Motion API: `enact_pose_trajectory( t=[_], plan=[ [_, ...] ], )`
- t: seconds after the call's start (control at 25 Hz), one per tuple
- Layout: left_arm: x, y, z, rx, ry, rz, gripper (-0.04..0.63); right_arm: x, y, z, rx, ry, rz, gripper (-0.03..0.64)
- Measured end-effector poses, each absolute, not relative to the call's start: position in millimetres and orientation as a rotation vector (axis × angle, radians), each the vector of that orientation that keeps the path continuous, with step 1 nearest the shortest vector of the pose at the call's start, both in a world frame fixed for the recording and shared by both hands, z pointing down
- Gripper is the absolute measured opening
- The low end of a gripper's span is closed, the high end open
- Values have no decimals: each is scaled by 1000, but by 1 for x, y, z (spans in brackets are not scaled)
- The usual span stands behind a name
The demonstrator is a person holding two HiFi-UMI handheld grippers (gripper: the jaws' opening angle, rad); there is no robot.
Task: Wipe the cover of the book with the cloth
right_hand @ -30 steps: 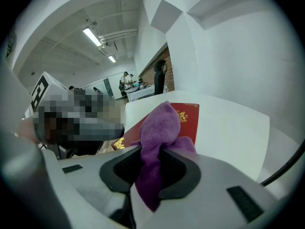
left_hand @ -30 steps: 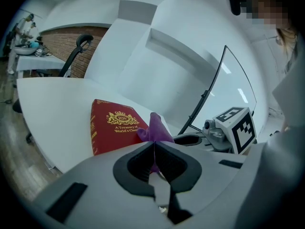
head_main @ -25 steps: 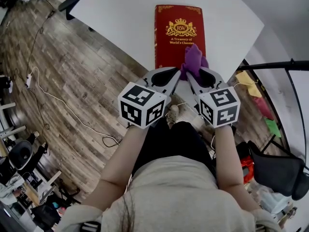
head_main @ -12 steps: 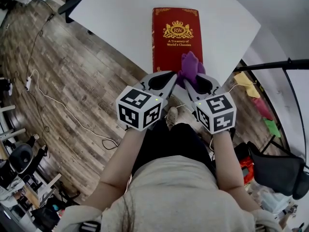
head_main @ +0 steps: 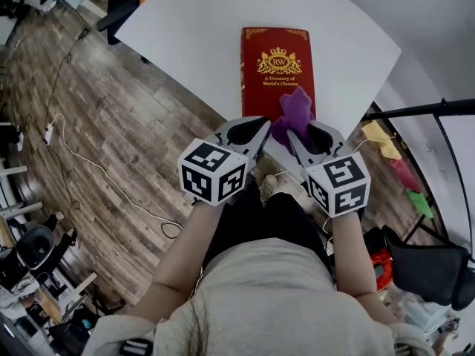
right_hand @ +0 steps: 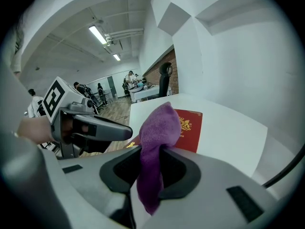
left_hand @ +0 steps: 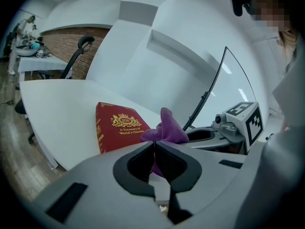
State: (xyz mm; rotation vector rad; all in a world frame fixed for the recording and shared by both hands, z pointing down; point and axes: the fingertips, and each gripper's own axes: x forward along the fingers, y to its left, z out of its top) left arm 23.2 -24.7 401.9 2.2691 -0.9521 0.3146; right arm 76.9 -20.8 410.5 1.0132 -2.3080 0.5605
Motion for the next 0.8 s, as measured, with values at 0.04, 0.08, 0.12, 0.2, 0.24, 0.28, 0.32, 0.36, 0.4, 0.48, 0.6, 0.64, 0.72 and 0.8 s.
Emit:
enact_pose_trajectory(
  t=[0.04, 0.08, 0.12, 0.2, 0.24, 0.28, 0.32, 0.36, 0.4, 0.48, 0.6, 0.64, 0.72, 0.8],
  plan=[
    [23, -27, 400, 2275, -948, 315, 23, 76, -23, 408, 1015, -2305, 552, 106],
    [22, -29, 397, 2281, -945, 316, 23, 75, -25, 405, 1018, -2301, 542, 106],
    [22, -31, 395, 2288, -941, 316, 23, 74, -27, 402, 1022, -2300, 534, 106],
    [22, -38, 390, 2301, -936, 313, 23, 73, -33, 397, 1037, -2301, 524, 106],
    [22, -41, 387, 2307, -934, 310, 25, 73, -37, 394, 1047, -2303, 523, 106],
    [22, -45, 385, 2313, -931, 308, 24, 73, -41, 392, 1060, -2306, 523, 106],
    [22, -49, 383, 2319, -929, 307, 25, 73, -45, 390, 1075, -2310, 523, 106],
    [22, -53, 381, 2325, -927, 306, 24, 73, -50, 388, 1089, -2314, 523, 106],
    [22, -57, 380, 2331, -924, 306, 23, 74, -55, 387, 1103, -2318, 524, 106],
    [21, -65, 377, 2342, -919, 305, 23, 75, -64, 384, 1131, -2322, 523, 106],
    [18, -76, 370, 2358, -918, 297, 25, 73, -78, 377, 1157, -2331, 516, 106],
    [16, -80, 368, 2362, -918, 292, 23, 72, -82, 374, 1158, -2334, 510, 106],
    [14, -89, 364, 2371, -918, 280, 23, 68, -89, 368, 1156, -2340, 491, 106],
    [14, -99, 359, 2383, -919, 270, 23, 65, -96, 361, 1161, -2349, 473, 106]
  ],
)
